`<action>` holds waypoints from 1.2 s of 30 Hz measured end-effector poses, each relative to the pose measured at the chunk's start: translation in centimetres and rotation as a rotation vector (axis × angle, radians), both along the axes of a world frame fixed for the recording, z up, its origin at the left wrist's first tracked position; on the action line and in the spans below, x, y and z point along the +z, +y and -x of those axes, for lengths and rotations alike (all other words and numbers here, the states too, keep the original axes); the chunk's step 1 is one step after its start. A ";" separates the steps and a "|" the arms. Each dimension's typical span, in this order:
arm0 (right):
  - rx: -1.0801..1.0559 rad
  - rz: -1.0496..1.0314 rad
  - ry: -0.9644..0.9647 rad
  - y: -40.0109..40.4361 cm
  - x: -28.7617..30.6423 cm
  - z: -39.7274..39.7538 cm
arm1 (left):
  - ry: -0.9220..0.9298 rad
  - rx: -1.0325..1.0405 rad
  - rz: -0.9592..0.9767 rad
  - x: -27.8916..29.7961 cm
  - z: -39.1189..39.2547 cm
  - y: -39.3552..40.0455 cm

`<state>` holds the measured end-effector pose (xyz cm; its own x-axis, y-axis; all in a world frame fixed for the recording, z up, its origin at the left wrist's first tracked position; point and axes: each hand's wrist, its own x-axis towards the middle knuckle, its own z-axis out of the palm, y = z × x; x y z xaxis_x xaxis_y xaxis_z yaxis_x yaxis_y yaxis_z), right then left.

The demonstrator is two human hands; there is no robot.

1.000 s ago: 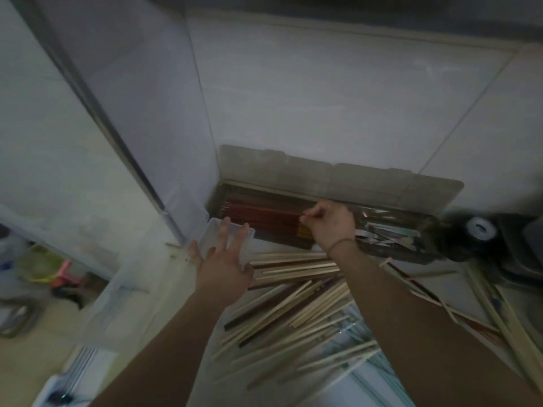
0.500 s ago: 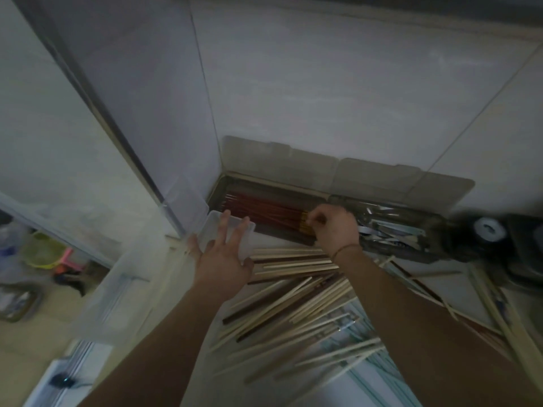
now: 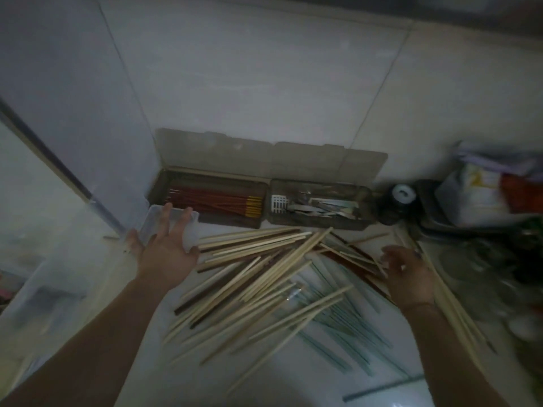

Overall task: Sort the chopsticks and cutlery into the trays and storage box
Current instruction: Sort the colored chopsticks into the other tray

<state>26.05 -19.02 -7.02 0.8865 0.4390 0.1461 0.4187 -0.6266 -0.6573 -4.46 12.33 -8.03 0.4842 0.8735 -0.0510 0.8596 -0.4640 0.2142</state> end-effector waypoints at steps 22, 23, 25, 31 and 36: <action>0.042 0.170 -0.152 -4.9 -2.6 1.1 | 0.032 0.011 -0.012 -0.1 -0.1 -0.1; -0.018 0.021 -0.044 -5.1 -1.9 1.5 | 0.035 0.013 -0.010 -0.1 -0.2 -0.1; -0.145 -0.323 0.245 -5.5 -0.4 2.2 | 0.039 0.010 -0.006 -0.1 -0.2 -0.1; -0.267 -1.023 0.517 -4.1 3.8 1.7 | 0.008 0.007 -0.007 -0.3 -0.2 0.1; -0.310 -1.181 0.580 2.9 5.6 1.7 | -0.028 0.003 -0.005 0.2 -0.1 -0.3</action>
